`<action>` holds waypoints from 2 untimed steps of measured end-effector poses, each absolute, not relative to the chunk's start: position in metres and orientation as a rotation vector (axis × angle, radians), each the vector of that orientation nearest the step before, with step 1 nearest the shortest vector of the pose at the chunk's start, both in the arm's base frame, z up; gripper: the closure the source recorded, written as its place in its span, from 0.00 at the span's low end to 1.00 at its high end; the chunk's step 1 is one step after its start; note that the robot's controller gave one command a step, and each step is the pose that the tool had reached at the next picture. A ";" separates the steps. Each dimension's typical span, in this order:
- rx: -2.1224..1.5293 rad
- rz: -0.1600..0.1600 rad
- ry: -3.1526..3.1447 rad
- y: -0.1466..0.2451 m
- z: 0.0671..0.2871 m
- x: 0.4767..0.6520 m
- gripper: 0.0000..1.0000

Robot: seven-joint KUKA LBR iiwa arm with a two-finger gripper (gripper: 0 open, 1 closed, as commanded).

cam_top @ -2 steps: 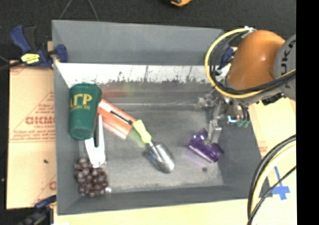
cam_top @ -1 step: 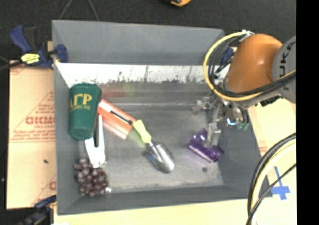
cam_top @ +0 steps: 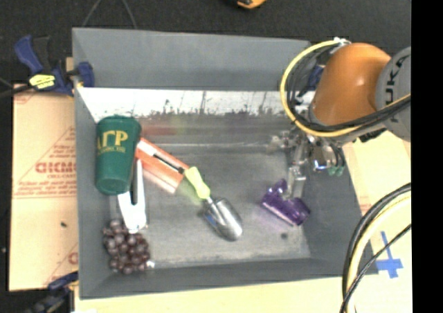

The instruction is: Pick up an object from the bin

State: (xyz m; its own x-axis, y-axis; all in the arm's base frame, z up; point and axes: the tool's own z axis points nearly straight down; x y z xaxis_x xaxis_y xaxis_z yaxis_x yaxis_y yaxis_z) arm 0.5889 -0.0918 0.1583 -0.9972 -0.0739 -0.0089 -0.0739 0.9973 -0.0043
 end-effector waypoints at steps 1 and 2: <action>-0.216 -0.007 3.124 -0.099 0.137 0.579 0.00; -0.219 -0.006 3.126 -0.103 0.135 0.581 0.00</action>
Offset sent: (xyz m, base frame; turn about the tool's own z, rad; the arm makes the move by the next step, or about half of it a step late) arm 0.0057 -0.0167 -0.0157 -0.0469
